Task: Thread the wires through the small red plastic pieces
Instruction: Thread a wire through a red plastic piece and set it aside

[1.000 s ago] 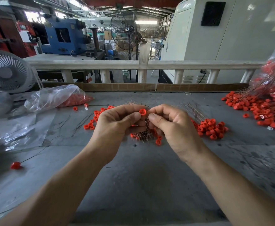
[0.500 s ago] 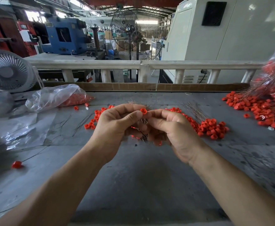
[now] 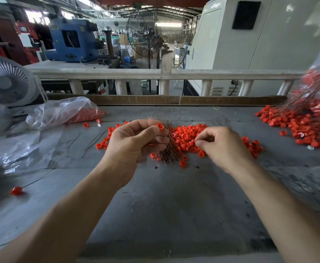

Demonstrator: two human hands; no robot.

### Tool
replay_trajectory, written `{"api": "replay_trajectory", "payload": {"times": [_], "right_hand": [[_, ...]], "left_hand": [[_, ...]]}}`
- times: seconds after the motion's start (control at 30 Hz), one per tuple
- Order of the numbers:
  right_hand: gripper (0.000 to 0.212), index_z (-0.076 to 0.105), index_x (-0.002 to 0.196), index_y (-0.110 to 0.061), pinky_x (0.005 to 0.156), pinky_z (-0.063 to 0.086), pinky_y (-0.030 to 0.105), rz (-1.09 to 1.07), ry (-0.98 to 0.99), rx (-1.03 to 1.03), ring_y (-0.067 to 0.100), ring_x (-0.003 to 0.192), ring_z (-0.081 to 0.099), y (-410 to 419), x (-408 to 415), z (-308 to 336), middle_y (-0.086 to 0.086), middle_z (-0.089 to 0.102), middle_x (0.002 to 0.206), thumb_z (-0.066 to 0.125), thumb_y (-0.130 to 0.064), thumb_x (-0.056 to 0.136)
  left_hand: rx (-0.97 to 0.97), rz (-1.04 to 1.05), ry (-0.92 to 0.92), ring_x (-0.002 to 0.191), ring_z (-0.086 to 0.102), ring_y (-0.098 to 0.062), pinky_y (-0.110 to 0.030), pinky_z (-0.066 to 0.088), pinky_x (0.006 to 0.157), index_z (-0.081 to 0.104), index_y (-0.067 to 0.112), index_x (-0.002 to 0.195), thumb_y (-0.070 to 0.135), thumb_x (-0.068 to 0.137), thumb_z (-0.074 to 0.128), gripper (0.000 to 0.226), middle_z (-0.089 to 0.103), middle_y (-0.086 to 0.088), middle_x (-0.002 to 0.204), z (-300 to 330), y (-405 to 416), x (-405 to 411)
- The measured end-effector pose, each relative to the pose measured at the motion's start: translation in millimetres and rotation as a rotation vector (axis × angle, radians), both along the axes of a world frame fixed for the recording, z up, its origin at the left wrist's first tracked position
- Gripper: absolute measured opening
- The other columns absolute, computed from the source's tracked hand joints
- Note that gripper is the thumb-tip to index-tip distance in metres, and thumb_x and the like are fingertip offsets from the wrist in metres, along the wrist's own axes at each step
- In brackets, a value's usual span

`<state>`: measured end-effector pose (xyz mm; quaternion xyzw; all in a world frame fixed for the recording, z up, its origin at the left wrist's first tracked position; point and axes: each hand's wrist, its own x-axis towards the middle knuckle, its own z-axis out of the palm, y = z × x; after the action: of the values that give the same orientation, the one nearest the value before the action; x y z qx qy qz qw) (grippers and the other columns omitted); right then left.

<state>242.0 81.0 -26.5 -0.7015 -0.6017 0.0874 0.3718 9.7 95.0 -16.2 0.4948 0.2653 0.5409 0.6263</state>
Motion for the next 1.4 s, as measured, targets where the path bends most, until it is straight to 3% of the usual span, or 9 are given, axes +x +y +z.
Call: {"api": "replay_trajectory", "payload": {"times": [0.1,0.37,0.6,0.77,0.93,1.1,1.2,1.3,1.4], "right_hand": [[0.013,0.072,0.075,-0.03,0.069,0.049,0.027,0.012,-0.054,-0.054,0.005,0.077,0.065,1,-6,-6,-0.016,0.07,0.076,0.08,-0.029,0.085],[0.014,0.067,0.085,-0.028,0.074,0.053,0.032,-0.026,-0.217,-0.074,0.013,0.079,0.065,5,-24,-8,-0.011,0.067,0.083,0.08,-0.035,0.084],[0.006,0.065,0.087,-0.026,0.076,0.05,0.032,-0.021,-0.285,-0.056,0.014,0.09,0.062,7,-28,-9,-0.011,0.068,0.09,0.071,-0.025,0.088],[0.013,0.066,0.086,-0.024,0.07,0.046,0.03,-0.01,-0.269,-0.034,0.017,0.088,0.062,8,-29,-10,-0.008,0.068,0.086,0.064,-0.011,0.088],[0.022,0.075,0.103,-0.019,0.073,0.053,0.023,0.024,-0.075,0.057,0.015,0.083,0.068,6,-26,-5,-0.003,0.074,0.094,0.06,-0.007,0.092],[0.017,0.077,0.094,-0.023,0.058,0.046,0.011,0.243,0.381,0.176,-0.003,0.06,0.061,-6,-31,7,-0.016,0.07,0.07,0.073,-0.007,0.091],[0.018,0.076,0.092,-0.023,0.063,0.054,0.023,0.369,0.511,0.209,0.008,0.07,0.065,-12,-44,11,-0.004,0.074,0.077,0.073,-0.005,0.091],[0.019,0.074,0.094,-0.021,0.085,0.06,0.039,0.422,0.525,0.223,0.022,0.089,0.074,-15,-53,12,0.005,0.077,0.09,0.071,-0.002,0.092],[0.018,0.075,0.094,-0.02,0.086,0.06,0.048,0.425,0.514,0.202,0.028,0.089,0.075,-16,-52,12,0.006,0.078,0.09,0.071,-0.002,0.092]], "left_hand": [[-0.001,-0.002,0.002,0.083,0.074,-0.026,-0.029,0.061,0.07,0.072,0.001,0.102,0.014,0.08,0.075,0.026,0.074,-0.023,0.1,0,0,1],[-0.012,-0.015,0.005,0.082,0.074,-0.027,-0.03,0.061,0.07,0.07,-0.001,0.104,0.012,0.081,0.073,0.026,0.074,-0.024,0.099,-1,-3,3],[-0.012,-0.008,0.003,0.08,0.074,-0.026,-0.03,0.061,0.069,0.072,0.001,0.101,0.012,0.08,0.074,0.023,0.074,-0.023,0.097,-2,-1,4],[-0.006,-0.007,0.007,0.081,0.074,-0.027,-0.03,0.062,0.069,0.073,0.003,0.099,0.013,0.079,0.075,0.023,0.074,-0.023,0.097,-3,0,3],[-0.006,-0.019,0.004,0.083,0.074,-0.027,-0.03,0.061,0.069,0.073,0.002,0.1,0.013,0.081,0.075,0.023,0.074,-0.023,0.098,-3,1,2],[-0.009,-0.027,0.012,0.083,0.074,-0.027,-0.029,0.061,0.069,0.071,0.0,0.102,0.013,0.081,0.074,0.025,0.074,-0.02,0.094,-4,0,5],[-0.018,-0.042,0.006,0.082,0.073,-0.026,-0.028,0.06,0.069,0.069,-0.001,0.104,0.013,0.082,0.073,0.027,0.074,-0.018,0.092,-6,0,6],[-0.017,-0.04,0.012,0.083,0.073,-0.026,-0.029,0.06,0.07,0.07,0.0,0.103,0.014,0.081,0.073,0.027,0.073,-0.018,0.09,-6,0,5],[-0.009,-0.035,0.025,0.083,0.074,-0.026,-0.029,0.06,0.071,0.072,0.001,0.101,0.016,0.079,0.074,0.026,0.074,-0.018,0.089,-6,0,5]]}}
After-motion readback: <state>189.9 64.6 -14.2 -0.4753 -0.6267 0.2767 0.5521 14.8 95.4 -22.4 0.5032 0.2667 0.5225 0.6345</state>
